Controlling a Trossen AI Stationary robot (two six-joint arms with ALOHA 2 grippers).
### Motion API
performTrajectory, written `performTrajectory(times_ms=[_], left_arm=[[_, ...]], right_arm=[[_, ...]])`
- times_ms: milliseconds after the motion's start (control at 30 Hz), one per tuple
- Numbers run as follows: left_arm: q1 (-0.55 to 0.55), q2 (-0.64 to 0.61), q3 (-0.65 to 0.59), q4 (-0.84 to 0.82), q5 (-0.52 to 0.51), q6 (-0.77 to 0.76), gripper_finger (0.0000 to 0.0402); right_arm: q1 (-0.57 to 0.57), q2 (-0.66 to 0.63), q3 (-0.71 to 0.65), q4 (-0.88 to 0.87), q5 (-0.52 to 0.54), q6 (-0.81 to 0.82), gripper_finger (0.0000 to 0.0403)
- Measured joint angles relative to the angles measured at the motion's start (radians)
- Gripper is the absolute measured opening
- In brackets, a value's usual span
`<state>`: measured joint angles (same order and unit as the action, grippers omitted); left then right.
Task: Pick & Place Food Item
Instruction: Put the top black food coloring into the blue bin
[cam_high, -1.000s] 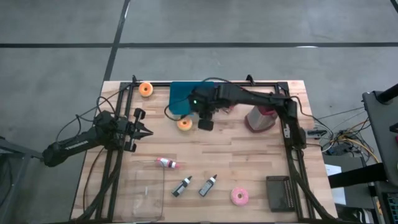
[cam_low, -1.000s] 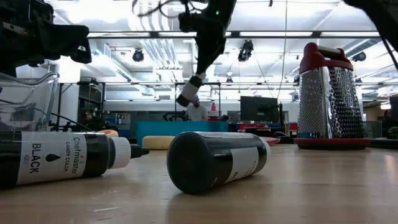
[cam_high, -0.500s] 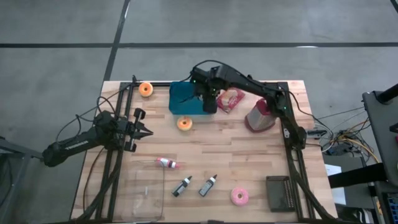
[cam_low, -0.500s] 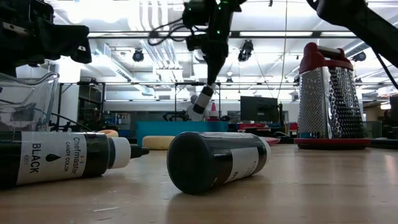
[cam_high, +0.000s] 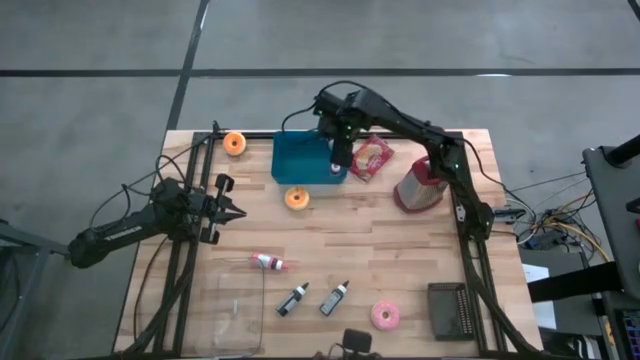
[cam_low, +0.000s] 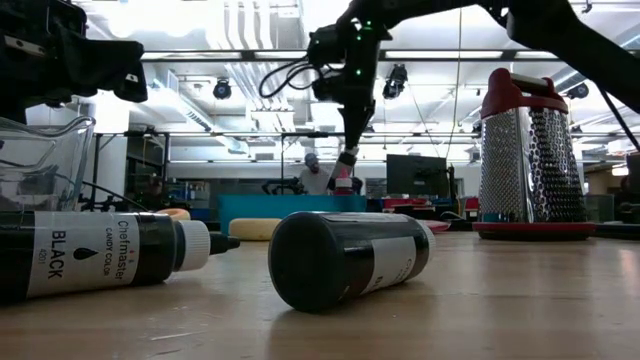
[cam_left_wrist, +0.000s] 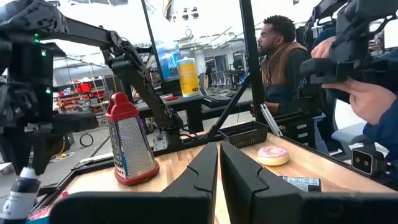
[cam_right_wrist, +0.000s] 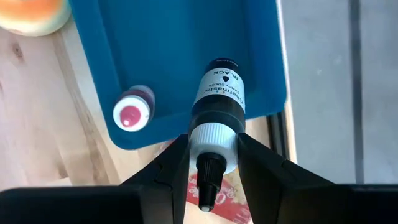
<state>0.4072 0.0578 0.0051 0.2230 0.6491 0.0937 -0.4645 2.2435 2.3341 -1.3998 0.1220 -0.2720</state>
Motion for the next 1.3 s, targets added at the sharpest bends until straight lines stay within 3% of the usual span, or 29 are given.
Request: performTrajectory(times_ms=[600, 967, 1300], left_arm=[[0.0, 0.005, 0.0, 0.0, 0.001, 0.0, 0.0026], [0.0, 0.005, 0.0, 0.0, 0.001, 0.0, 0.0026], [0.0, 0.005, 0.0, 0.0, 0.001, 0.0, 0.0026]], right_arm=[[-0.009, 0.078, -0.001, 0.012, -0.029, -0.064, 0.0112], [-0.009, 0.078, -0.007, 0.028, -0.044, -0.051, 0.015], [-0.009, 0.078, -0.008, 0.03, -0.039, -0.051, 0.0155]])
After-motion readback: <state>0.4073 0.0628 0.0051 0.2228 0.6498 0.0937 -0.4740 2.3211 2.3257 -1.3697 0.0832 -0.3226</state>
